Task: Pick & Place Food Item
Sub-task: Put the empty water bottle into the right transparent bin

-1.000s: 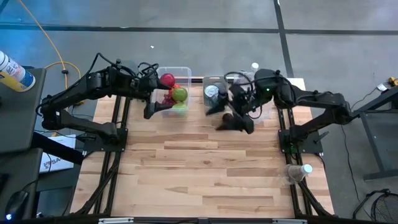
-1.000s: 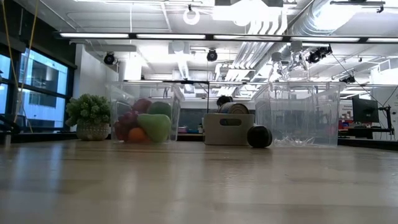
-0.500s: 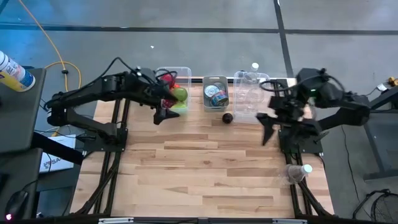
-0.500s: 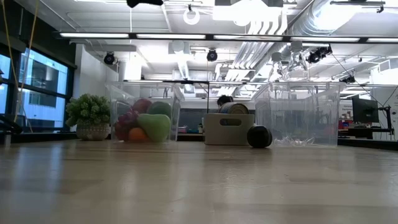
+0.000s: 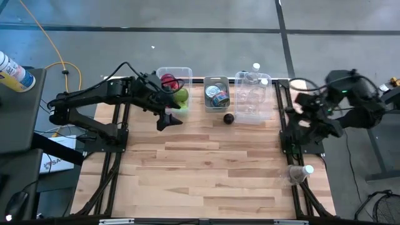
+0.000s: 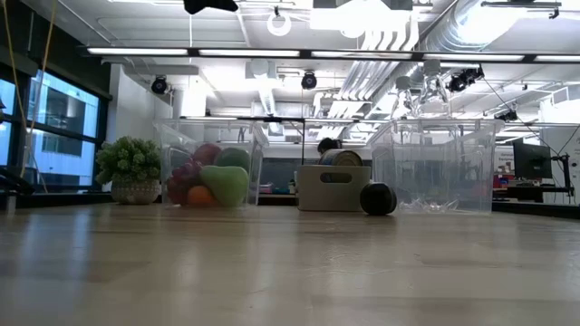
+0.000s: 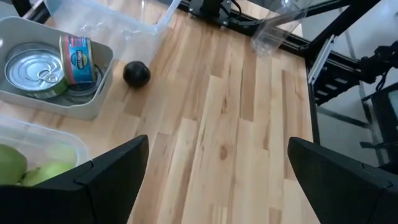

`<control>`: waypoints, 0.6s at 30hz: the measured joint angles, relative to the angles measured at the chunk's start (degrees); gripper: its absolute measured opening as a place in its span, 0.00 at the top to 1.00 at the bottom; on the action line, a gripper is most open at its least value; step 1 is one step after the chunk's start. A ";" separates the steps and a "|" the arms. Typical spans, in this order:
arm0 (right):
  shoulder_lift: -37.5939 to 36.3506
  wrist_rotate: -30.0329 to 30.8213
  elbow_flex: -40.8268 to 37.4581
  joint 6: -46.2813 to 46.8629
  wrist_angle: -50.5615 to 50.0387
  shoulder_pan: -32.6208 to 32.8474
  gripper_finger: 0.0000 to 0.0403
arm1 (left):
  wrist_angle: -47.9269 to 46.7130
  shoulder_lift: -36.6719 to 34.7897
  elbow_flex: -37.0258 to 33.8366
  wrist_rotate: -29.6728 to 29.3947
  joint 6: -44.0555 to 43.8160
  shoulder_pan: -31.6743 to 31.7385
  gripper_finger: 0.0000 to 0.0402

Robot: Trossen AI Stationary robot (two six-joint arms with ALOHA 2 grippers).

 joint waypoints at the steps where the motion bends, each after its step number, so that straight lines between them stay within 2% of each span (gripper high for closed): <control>1: -1.03 1.13 0.06 -0.01 -0.90 0.03 0.31 | 0.00 0.00 0.00 -0.06 -0.50 -0.16 0.07; 9: -8.39 17.03 -0.09 4.16 -7.57 3.70 0.32 | 0.13 0.70 0.00 -0.37 -2.15 -1.63 0.07; 15: -10.74 19.67 -0.03 3.31 -12.72 4.71 0.32 | 0.39 1.81 0.00 -0.37 -3.10 -3.26 0.07; 18: -9.77 19.61 -1.71 3.26 -11.40 4.71 0.32 | 0.68 2.26 0.00 -0.35 -4.08 -3.66 0.07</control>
